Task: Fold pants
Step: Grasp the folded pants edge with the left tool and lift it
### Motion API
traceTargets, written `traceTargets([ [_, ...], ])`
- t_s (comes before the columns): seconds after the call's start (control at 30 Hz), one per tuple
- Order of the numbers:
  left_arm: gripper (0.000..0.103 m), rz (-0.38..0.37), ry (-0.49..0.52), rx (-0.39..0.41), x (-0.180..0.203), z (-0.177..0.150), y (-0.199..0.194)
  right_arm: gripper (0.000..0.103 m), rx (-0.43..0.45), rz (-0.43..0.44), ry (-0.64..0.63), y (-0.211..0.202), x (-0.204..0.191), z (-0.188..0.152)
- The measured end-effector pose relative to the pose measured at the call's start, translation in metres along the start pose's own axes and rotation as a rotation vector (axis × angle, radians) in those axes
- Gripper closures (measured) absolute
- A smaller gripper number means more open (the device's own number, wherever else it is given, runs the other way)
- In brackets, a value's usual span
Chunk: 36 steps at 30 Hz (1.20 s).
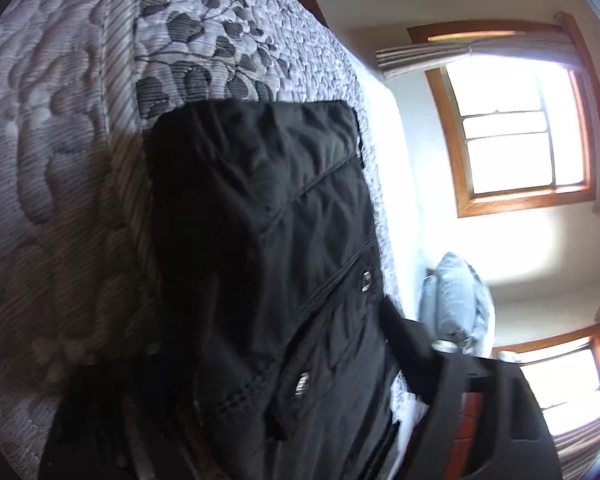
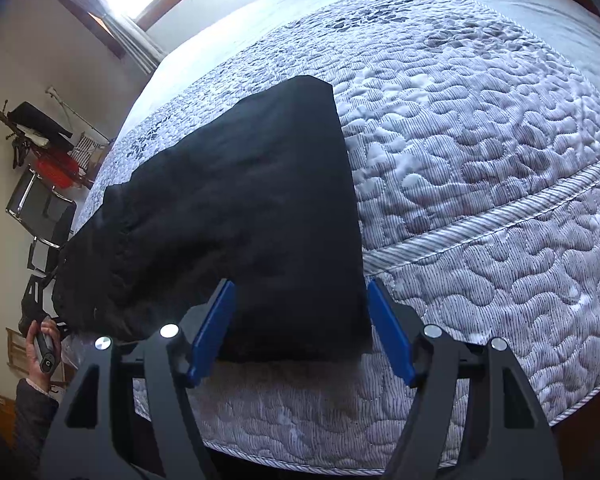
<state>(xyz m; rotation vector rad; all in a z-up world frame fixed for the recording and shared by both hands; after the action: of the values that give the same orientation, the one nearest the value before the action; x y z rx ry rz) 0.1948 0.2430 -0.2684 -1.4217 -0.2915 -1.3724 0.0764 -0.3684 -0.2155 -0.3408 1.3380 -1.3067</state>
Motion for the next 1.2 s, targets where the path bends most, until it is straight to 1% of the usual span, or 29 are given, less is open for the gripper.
traceTargets([
  [0.03, 0.052, 0.037, 0.014, -0.009, -0.001, -0.001, 0.003, 0.034, -0.002, 0.002, 0.003, 0.0, 0.0, 0.0],
  [0.07, 0.054, 0.045, 0.026, -0.009, 0.001, -0.001, 0.006, 0.034, -0.002, 0.003, 0.006, 0.0, 0.001, 0.0],
  [0.1, 0.057, 0.04, 0.033, -0.006, 0.002, -0.002, 0.006, 0.034, 0.0, 0.004, 0.01, 0.0, 0.002, 0.0],
  [0.17, 0.069, 0.018, 0.021, -0.005, 0.002, -0.002, 0.005, 0.034, 0.0, 0.003, 0.015, 0.0, 0.003, -0.001],
  [0.23, 0.078, -0.005, 0.008, -0.006, 0.004, -0.002, 0.004, 0.034, -0.002, -0.001, 0.014, 0.0, 0.004, -0.002],
  [0.27, 0.082, -0.01, 0.008, -0.006, 0.004, -0.003, 0.003, 0.034, -0.001, -0.003, 0.014, 0.0, 0.005, -0.002],
  [0.37, 0.087, -0.008, 0.031, 0.002, 0.012, -0.003, -0.005, 0.034, 0.0, -0.001, 0.021, -0.001, 0.008, -0.004],
  [0.47, 0.089, -0.015, 0.04, 0.014, 0.022, -0.001, -0.006, 0.034, 0.006, 0.0, 0.025, -0.004, 0.009, -0.004],
  [0.6, 0.09, -0.066, 0.057, 0.036, 0.042, 0.003, -0.01, 0.032, 0.018, 0.026, 0.056, -0.01, 0.013, -0.001],
  [0.67, 0.09, -0.085, 0.082, 0.044, 0.054, 0.006, -0.013, 0.032, 0.031, 0.038, 0.077, -0.014, 0.016, 0.002],
  [0.87, 0.09, -0.127, 0.179, 0.064, 0.1, 0.006, -0.021, 0.032, 0.055, 0.038, 0.088, -0.024, 0.022, 0.007],
  [1.0, 0.09, -0.13, 0.309, 0.069, 0.141, 0.003, -0.021, 0.032, 0.061, 0.044, 0.103, -0.026, 0.026, 0.007],
  [1.1, 0.088, -0.134, 0.441, 0.063, 0.169, -0.014, -0.029, 0.032, 0.065, 0.053, 0.112, -0.027, 0.028, 0.006],
  [1.13, 0.088, -0.137, 0.495, 0.058, 0.185, -0.023, -0.029, 0.032, 0.065, 0.056, 0.115, -0.026, 0.028, 0.006],
  [1.2, 0.087, -0.14, 0.549, 0.044, 0.198, -0.03, -0.024, 0.032, 0.065, 0.061, 0.116, -0.026, 0.028, 0.005],
])
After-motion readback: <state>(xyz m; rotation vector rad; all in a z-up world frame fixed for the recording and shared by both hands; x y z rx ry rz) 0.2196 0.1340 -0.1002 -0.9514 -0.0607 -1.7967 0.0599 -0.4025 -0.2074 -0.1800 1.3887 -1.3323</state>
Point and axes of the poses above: each gripper's, at about its wrist camera, not at the fingertips, and y roughly the way its jaws point, x to its right, z to its top, the point moved 9 cm from there along y, roughly the way its jaws point, and after that the axes turned 10 degrees about y, right-handed, at the moved point
